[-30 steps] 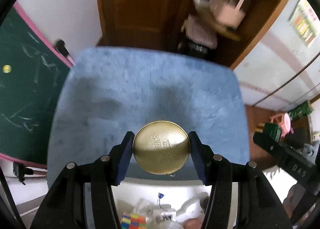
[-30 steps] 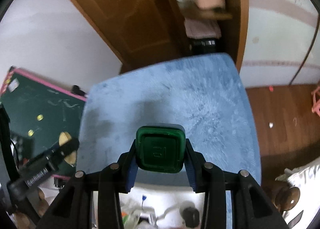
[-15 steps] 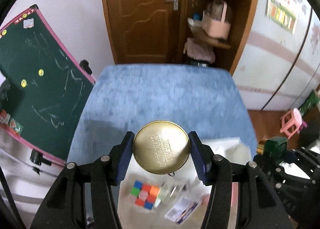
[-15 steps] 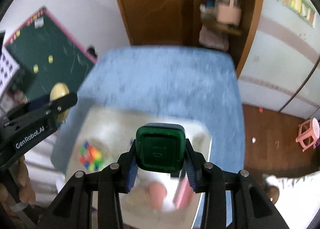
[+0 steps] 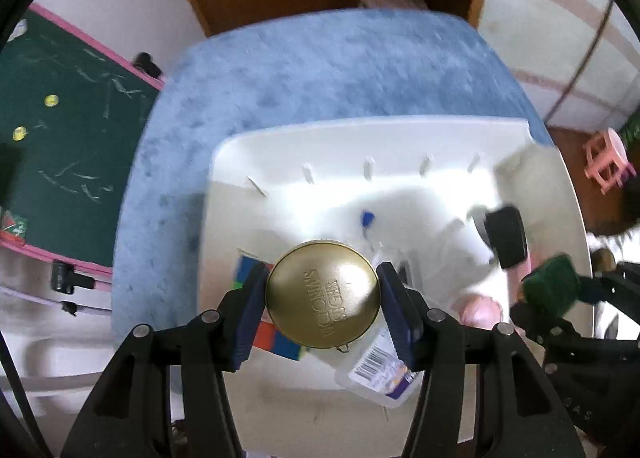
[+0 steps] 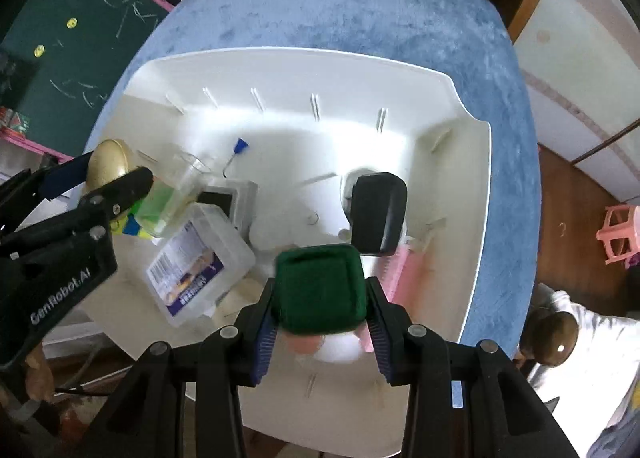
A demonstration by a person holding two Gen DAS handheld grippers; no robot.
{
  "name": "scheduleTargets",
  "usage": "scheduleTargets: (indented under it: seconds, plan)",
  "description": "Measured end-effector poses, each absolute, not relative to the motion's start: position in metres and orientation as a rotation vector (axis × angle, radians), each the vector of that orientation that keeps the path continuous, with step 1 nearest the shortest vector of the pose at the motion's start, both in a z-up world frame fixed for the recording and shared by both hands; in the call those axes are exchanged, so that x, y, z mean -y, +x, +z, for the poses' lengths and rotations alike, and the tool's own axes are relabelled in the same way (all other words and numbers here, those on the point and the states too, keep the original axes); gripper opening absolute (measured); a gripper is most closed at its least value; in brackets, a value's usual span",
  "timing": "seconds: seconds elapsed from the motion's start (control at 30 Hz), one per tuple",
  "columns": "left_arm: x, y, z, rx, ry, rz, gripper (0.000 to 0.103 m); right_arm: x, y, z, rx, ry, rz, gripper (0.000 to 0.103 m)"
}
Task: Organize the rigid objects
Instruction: 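Carry the gold tin with the left gripper into the tray while the right gripper carries the green cube, then open both grippers to release the tin and green cube in the tray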
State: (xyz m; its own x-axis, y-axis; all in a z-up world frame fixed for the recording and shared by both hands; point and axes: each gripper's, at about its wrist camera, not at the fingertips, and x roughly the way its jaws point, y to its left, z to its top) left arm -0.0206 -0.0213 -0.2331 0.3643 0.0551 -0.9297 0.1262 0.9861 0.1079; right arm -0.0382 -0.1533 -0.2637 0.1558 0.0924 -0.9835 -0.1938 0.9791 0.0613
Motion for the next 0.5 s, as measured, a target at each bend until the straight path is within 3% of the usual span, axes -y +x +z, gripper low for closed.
scheduleTargets:
  seconds: [0.07, 0.17, 0.5]
  plan:
    - [0.026, -0.022, -0.238, -1.219, 0.18, -0.064, 0.059, 0.152, -0.041, -0.26, -1.384, -0.105, 0.192, 0.045]
    - [0.031, -0.024, -0.237, -1.222, 0.211, -0.068, 0.067, 0.152, -0.045, -0.254, -1.36, -0.093, 0.184, 0.066]
    - [0.022, -0.038, -0.203, -1.154, 0.211, -0.121, 0.071, 0.148, -0.06, -0.217, -1.252, -0.066, 0.122, 0.066]
